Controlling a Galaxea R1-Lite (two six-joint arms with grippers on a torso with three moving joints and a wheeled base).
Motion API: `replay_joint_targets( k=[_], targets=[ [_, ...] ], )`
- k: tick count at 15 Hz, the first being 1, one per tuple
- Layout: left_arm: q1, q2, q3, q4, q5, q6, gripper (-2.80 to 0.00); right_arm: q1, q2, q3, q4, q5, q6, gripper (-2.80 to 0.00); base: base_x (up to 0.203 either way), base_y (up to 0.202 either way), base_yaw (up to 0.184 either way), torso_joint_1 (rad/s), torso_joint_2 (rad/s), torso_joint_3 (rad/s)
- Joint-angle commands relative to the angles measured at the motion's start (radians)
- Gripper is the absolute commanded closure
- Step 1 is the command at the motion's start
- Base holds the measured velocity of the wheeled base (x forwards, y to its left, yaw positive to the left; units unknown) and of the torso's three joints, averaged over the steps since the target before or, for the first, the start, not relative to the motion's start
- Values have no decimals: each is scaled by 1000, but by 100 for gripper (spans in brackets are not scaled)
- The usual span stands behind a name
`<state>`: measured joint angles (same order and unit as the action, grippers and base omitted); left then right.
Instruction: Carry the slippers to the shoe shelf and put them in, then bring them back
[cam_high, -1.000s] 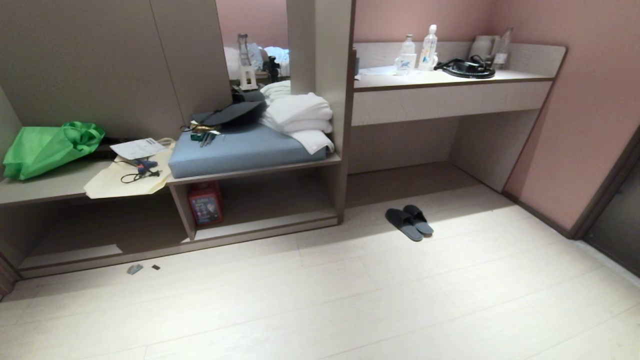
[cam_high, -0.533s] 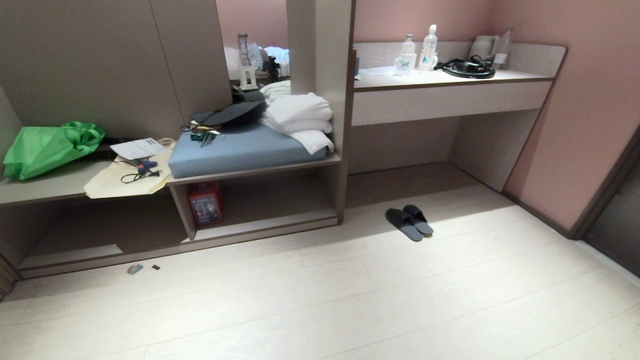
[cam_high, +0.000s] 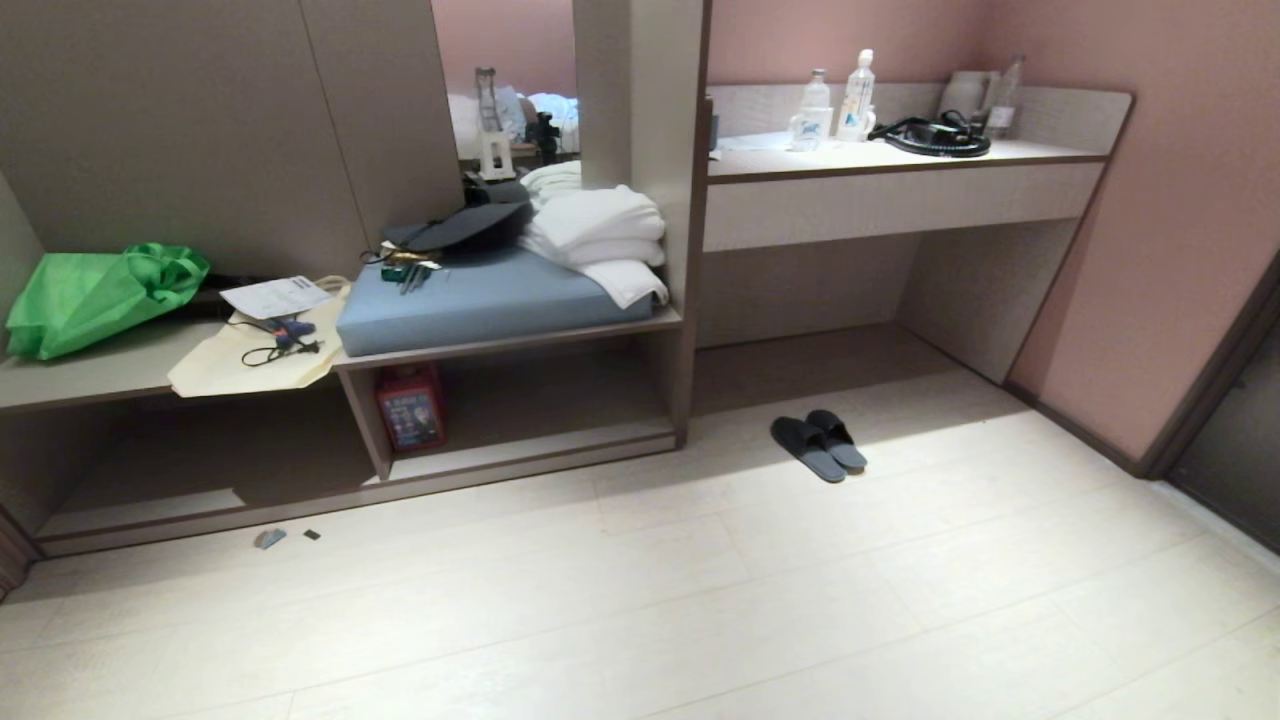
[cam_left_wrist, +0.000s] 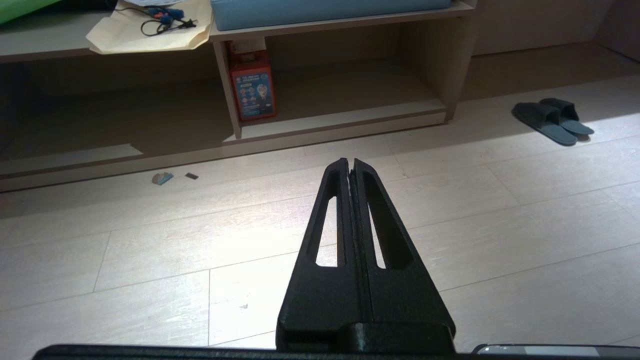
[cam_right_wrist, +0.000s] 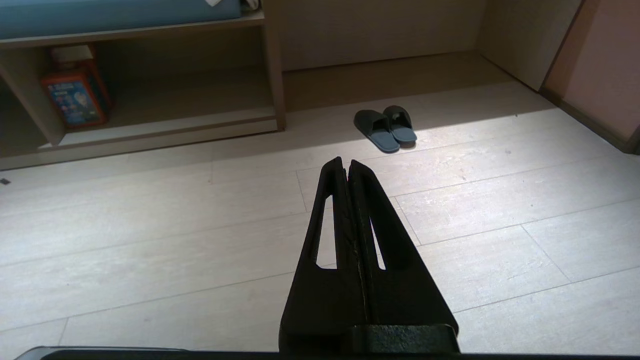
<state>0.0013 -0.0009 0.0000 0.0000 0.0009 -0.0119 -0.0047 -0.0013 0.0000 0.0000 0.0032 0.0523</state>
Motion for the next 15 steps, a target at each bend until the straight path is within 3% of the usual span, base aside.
replay_joint_targets(
  k=[1, 15],
  targets=[
    [0, 1, 0, 2, 1, 0, 0, 0, 0, 0, 0, -2, 0, 0, 0, 0, 0, 0, 0, 0],
    [0, 1, 0, 0, 1, 0, 0, 0, 1, 0, -2, -2, -2, 0, 0, 0, 0, 0, 0, 0]
  ],
)
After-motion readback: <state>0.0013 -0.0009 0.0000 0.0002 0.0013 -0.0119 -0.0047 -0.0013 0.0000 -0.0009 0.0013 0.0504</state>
